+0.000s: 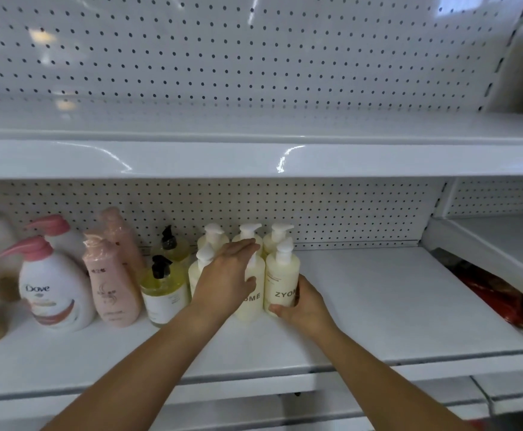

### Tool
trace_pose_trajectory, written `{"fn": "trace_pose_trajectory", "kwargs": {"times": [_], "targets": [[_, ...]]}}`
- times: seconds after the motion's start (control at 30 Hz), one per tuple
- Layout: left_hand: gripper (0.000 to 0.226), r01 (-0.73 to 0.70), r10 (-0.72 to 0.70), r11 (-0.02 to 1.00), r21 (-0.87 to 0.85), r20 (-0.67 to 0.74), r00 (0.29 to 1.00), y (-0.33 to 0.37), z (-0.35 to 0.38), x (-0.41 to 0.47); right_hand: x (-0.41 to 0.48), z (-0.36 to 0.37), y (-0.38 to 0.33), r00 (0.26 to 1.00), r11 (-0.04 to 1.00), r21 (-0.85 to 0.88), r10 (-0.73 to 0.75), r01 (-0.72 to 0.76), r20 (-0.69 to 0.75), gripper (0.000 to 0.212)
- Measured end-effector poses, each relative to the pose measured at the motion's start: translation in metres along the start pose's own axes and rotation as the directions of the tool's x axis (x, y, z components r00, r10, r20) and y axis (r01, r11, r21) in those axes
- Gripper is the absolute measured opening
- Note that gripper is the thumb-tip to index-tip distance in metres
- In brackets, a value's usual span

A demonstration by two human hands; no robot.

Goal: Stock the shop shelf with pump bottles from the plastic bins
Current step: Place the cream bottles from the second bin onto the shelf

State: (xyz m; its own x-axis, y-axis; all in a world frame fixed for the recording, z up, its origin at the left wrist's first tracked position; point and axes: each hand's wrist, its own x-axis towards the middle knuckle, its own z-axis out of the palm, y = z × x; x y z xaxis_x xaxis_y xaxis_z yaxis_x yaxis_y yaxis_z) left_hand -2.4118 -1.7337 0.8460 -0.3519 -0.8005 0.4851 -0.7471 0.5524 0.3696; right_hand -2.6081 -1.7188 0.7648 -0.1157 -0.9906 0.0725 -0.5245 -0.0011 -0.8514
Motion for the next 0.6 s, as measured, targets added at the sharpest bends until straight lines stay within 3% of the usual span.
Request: {"fn": "trace_pose_trajectory", "kwargs": {"times": [0.2, 0.33, 0.5, 0.6], "targets": [[0.072, 0.028, -0.03, 0.999, 0.034, 0.055, 0.998, 0.005, -0.01, -0.003, -0.003, -0.027, -0.01, 0.994, 0.993, -0.111, -0.027, 0.038, 0.105, 0.075], [0.071, 0.081, -0.082, 0.987, 0.136, 0.003, 0.997, 0.022, -0.02, -0.017, -0.012, -0.059, -0.023, 0.986, 0.949, -0.288, -0.089, 0.126, 0.139, 0.102], [0.053, 0.176, -0.158, 0.961, 0.214, -0.099, 0.982, 0.048, -0.037, -0.048, -0.034, -0.098, -0.035, 0.95, 0.837, -0.454, -0.299, 0.306, 0.088, 0.061], [0.053, 0.323, -0.317, 0.895, 0.309, -0.072, 0.946, 0.055, -0.047, -0.08, -0.048, -0.1, -0.049, 0.892, 0.763, -0.465, -0.413, 0.45, 0.186, 0.041]]}}
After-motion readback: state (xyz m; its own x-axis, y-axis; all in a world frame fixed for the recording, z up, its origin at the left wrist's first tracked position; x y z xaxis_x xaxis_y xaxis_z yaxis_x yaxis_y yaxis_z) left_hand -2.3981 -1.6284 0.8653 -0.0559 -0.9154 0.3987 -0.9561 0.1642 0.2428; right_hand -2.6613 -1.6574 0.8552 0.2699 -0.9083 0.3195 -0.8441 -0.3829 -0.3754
